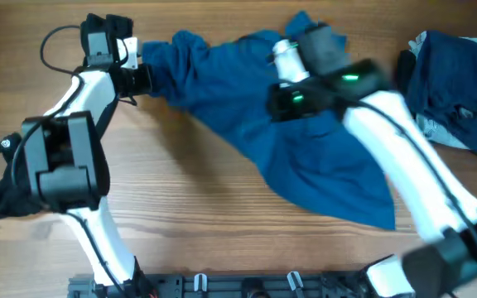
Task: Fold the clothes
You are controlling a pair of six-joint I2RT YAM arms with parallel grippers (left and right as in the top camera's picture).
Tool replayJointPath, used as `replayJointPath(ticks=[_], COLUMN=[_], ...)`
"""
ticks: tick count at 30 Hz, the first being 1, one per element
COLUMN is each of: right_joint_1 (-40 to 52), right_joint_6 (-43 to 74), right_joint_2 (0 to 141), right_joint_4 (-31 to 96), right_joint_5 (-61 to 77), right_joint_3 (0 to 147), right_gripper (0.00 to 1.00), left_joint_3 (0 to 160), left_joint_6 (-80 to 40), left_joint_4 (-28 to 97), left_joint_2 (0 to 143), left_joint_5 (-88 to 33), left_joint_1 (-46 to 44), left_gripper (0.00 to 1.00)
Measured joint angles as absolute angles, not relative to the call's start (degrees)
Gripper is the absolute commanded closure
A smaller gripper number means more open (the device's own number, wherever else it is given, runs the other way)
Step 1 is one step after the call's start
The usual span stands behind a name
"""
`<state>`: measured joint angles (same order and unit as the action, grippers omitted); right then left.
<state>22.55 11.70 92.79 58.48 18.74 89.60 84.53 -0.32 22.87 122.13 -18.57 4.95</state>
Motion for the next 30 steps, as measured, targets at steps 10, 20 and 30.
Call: replayJointPath(ticks=[10, 20, 30], right_joint_1=[18.4, 12.4, 11.6], right_joint_6=[4.0, -5.0, -13.3], right_joint_2=[87.4, 87.0, 86.1], right_joint_4=[75.2, 78.5, 80.2], right_joint_5=[1.7, -3.7, -4.3], right_joint_3=[96.2, 120.7, 131.0], right_gripper=[0.96, 0.96, 0.96], left_joint_3=[84.5, 84.5, 84.9], left_joint_6=[-2.5, -3.3, -3.3], left_joint_4=[24.2, 26.4, 24.3], left_joint_2=[80.7, 64.5, 56.1], left_joint_5=[-19.1, -16.2, -14.9], left_joint_1=[4.7, 4.6, 4.6], left_gripper=[0.96, 0.96, 0.96])
